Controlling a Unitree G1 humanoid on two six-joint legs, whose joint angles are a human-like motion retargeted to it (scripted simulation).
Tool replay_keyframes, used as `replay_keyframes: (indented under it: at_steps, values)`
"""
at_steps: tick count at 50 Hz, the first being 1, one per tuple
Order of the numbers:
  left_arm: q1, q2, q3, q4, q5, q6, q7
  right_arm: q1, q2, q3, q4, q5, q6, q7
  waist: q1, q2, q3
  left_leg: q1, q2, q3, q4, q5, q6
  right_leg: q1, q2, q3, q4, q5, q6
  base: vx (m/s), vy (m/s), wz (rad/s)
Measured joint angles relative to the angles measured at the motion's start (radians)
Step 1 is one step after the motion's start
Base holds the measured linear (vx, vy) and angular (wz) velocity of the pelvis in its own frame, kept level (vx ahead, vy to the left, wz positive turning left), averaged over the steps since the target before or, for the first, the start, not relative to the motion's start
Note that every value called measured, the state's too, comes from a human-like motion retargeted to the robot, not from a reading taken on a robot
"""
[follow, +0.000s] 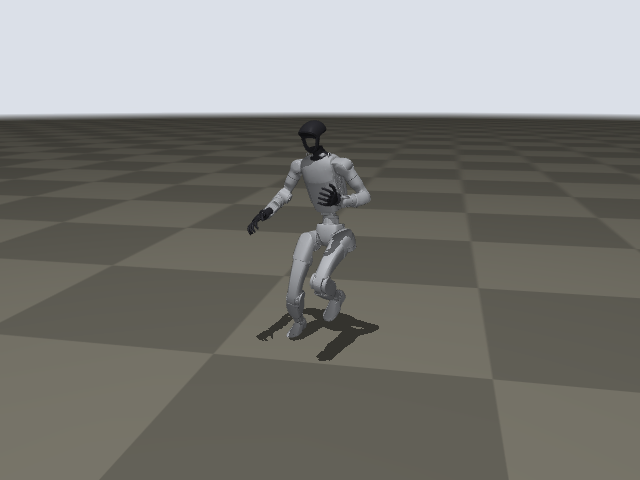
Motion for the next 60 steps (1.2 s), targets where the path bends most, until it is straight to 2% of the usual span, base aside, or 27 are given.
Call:
replay_keyframes:
  at_steps: [2,4,5,8,10,12,15,18,20,22,25,27,28,30,32,34,37,39,40,42,45,48,50,52,54,57,60]
  values:
    - [0.097,0.088,0.05,-0.055,-0.007,-0.002,0.005,-0.145,0.053,0.051,-0.151,0.043,0.0,-0.043,0.116,-0.017,-0.042,-0.036,0.014,0.009,-0.074,0.018,0.0,0.037,-0.043,-0.025,-0.084,0.057,0.022,0.34,0.0,0.73]
    - [0.183,0.196,0.085,-0.09,-0.006,0.013,-0.013,-0.221,0.1,0.066,-0.33,0.104,0.005,-0.072,0.225,-0.049,-0.11,-0.033,0.038,0.025,-0.186,0.037,0.013,0.102,-0.09,-0.067,-0.242,0.189,0.04,0.4,0.09,1.3]
    - [0.226,0.248,0.096,-0.101,0.004,0.018,-0.024,-0.242,0.122,0.065,-0.418,0.141,0.0,-0.071,0.271,-0.067,-0.152,-0.021,0.052,0.036,-0.252,0.045,0.019,0.144,-0.111,-0.095,-0.342,0.277,0.05,0.46,0.16,1.85]
    - [0.362,0.326,0.121,-0.114,0.006,0.025,-0.045,-0.298,0.167,0.073,-0.614,0.244,-0.026,-0.02,0.312,-0.116,-0.314,0.062,0.076,0.098,-0.52,0.101,0.035,0.261,-0.132,-0.217,-0.649,0.679,0.147,0.51,0.23,2.51]
    - [0.429,0.316,0.127,-0.118,-0.031,0.045,-0.083,-0.336,0.182,0.101,-0.723,0.266,-0.043,-0.002,0.279,-0.121,-0.398,0.164,0.063,0.142,-0.742,0.175,0.039,0.327,-0.093,-0.266,-0.765,0.826,0.187,0.57,0.27,3.27]
    - [0.424,0.281,0.119,-0.127,-0.06,0.061,-0.126,-0.348,0.18,0.123,-0.825,0.287,-0.074,0.004,0.251,-0.092,-0.394,0.33,0.066,0.165,-0.981,0.27,0.007,0.367,0.002,-0.273,-0.7,0.795,0.166,0.61,0.25,3.25]
    - [0.306,0.235,0.056,-0.11,-0.06,0.084,-0.185,-0.261,0.137,0.113,-0.897,0.346,-0.114,0.025,0.244,-0.043,-0.317,0.604,0.082,0.199,-1.344,0.45,-0.078,0.348,0.093,-0.409,-0.381,0.695,0.125,0.59,0.21,3.0]
    - [0.213,0.171,-0.078,-0.033,0.015,0.166,-0.239,0.053,0.075,0.051,-0.845,0.308,-0.128,-0.012,0.242,0.002,-0.369,0.816,0.059,0.265,-1.726,0.695,-0.151,0.204,0.099,-0.532,0.052,0.557,0.01,0.48,0.18,3.18]
    - [0.141,0.131,-0.13,0.01,0.077,0.191,-0.282,0.213,0.071,-0.001,-0.77,0.265,-0.133,-0.066,0.222,0.011,-0.377,0.86,0.024,0.192,-1.822,0.608,-0.193,0.016,0.16,-0.503,0.411,0.494,0.029,0.32,0.04,3.26]
    - [0.014,0.077,-0.166,0.053,0.079,0.209,-0.292,0.322,0.092,-0.06,-0.668,0.206,-0.124,-0.199,0.201,0.003,-0.315,0.881,-0.041,0.03,-1.821,0.325,-0.148,-0.176,0.247,-0.462,0.757,0.492,0.097,0.23,-0.11,3.4]
    - [-0.331,0.0,-0.261,0.149,0.067,0.234,-0.207,0.381,0.122,-0.134,-0.399,0.078,-0.057,-0.427,0.162,0.003,-0.107,0.799,-0.083,-0.154,-1.489,-0.015,0.05,-0.42,0.37,-0.514,1.147,0.527,0.09,0.17,-0.36,3.75]
    - [-0.59,-0.022,-0.35,0.214,0.101,0.224,-0.16,0.388,0.098,-0.187,-0.215,0.024,-0.033,-0.437,0.107,0.069,0.006,0.728,-0.07,-0.256,-1.274,-0.092,0.054,-0.585,0.411,-0.554,1.251,0.386,0.06,0.33,0.03,3.39]
    - [-0.688,-0.027,-0.385,0.234,0.108,0.205,-0.144,0.408,0.068,-0.215,-0.172,0.001,-0.043,-0.431,0.07,0.109,0.021,0.722,-0.072,-0.29,-1.258,-0.095,0.034,-0.656,0.37,-0.526,1.264,0.289,0.028,0.56,0.43,2.4]
    - [-0.759,0.005,-0.404,0.235,0.092,0.152,-0.127,0.515,-0.007,-0.274,-0.207,-0.03,-0.089,-0.428,-0.016,0.157,-0.022,0.763,-0.086,-0.326,-1.332,-0.06,-0.032,-0.773,0.261,-0.462,1.213,0.111,-0.054,0.76,0.43,1.41]
    - [-0.715,0.074,-0.359,0.212,0.065,0.121,-0.138,0.641,-0.078,-0.354,-0.3,0.021,-0.13,-0.363,-0.111,0.178,-0.113,0.825,-0.097,-0.341,-1.486,0.088,-0.107,-0.861,0.304,-0.385,1.024,0.085,-0.053,0.89,0.19,0.7]
    - [-0.635,0.121,-0.305,0.194,0.056,0.095,-0.139,0.777,-0.139,-0.445,-0.369,0.099,-0.137,-0.258,-0.191,0.218,-0.207,0.87,-0.099,-0.354,-1.642,0.326,-0.178,-0.875,0.325,-0.339,0.742,0.146,-0.024,0.96,0.14,0.68]
    - [-0.548,0.131,-0.282,0.182,0.079,0.073,-0.131,1.0,-0.202,-0.552,-0.433,0.186,-0.122,-0.107,-0.263,0.27,-0.293,0.93,-0.108,-0.386,-1.819,0.711,-0.257,-0.726,0.25,-0.357,0.195,0.314,0.01,1.01,0.13,1.28]
    - [-0.513,0.112,-0.29,0.162,0.086,0.07,-0.124,1.149,-0.195,-0.565,-0.47,0.286,-0.113,-0.001,-0.281,0.252,-0.31,0.962,-0.138,-0.342,-1.813,0.814,-0.235,-0.533,0.205,-0.324,-0.209,0.5,0.084,1.06,0.06,1.77]
    - [-0.528,0.092,-0.286,0.169,0.082,0.073,-0.119,1.174,-0.192,-0.557,-0.46,0.361,-0.1,0.06,-0.287,0.228,-0.301,0.968,-0.165,-0.292,-1.762,0.808,-0.197,-0.429,0.184,-0.276,-0.398,0.6,0.132,1.07,-0.01,1.79]
    - [-0.505,0.059,-0.282,0.157,0.072,0.09,-0.113,1.221,-0.151,-0.526,-0.449,0.435,-0.077,0.159,-0.279,0.156,-0.264,0.958,-0.202,-0.181,-1.506,0.664,-0.083,-0.2,0.133,-0.17,-0.668,0.725,0.202,1.04,-0.08,1.51]
    - [-0.421,0.021,-0.294,0.135,0.069,0.111,-0.101,1.21,-0.111,-0.475,-0.398,0.333,-0.047,0.208,-0.213,0.104,-0.224,0.763,-0.217,-0.1,-0.892,0.418,0.063,0.015,0.089,-0.15,-0.785,0.739,0.186,0.88,-0.11,0.79]
    - [-0.306,0.039,-0.281,0.117,0.129,0.064,0.033,1.03,-0.009,-0.379,-0.227,0.376,-0.055,0.042,-0.129,0.14,-0.131,0.474,-0.153,-0.087,-0.23,0.223,0.095,0.102,0.151,-0.19,-0.594,0.327,0.014,0.73,-0.12,0.16]
    - [-0.22,0.07,-0.231,0.12,0.154,0.025,0.13,0.801,0.048,-0.311,-0.1,0.437,-0.092,-0.157,-0.047,0.148,-0.062,0.255,-0.099,-0.053,0.102,0.118,0.091,0.065,0.191,-0.18,-0.344,0.11,-0.055,0.62,-0.1,-0.81]
    - [-0.098,0.102,-0.152,0.117,0.081,-0.002,0.144,0.478,0.036,-0.236,-0.024,0.398,-0.101,-0.267,0.053,0.126,-0.033,0.012,-0.048,-0.019,0.241,0.055,0.068,-0.003,0.2,-0.131,-0.143,0.023,-0.052,0.63,-0.02,-1.63]
    - [0.044,0.163,-0.102,0.086,0.017,-0.023,0.114,0.181,0.005,-0.179,-0.041,0.334,-0.081,-0.265,0.138,0.079,-0.06,-0.186,-0.034,-0.023,0.222,0.029,0.056,0.003,0.162,-0.086,-0.103,0.005,-0.007,0.78,0.04,-1.2]
    - [0.235,0.359,-0.055,0.002,-0.031,-0.035,0.032,-0.149,-0.03,-0.102,-0.136,0.27,-0.05,-0.258,0.245,0.002,-0.176,-0.331,0.001,-0.04,0.001,0.091,0.067,0.144,0.077,-0.064,-0.301,0.122,0.022,1.02,0.08,0.19]
    - [0.346,0.508,-0.065,-0.007,-0.091,-0.023,-0.058,-0.338,-0.095,-0.007,-0.3,0.259,0.002,-0.27,0.343,-0.092,-0.285,-0.292,0.007,0.043,-0.37,0.256,0.076,0.299,-0.027,-0.071,-0.612,0.5,0.094,1.1,0.12,0.92]
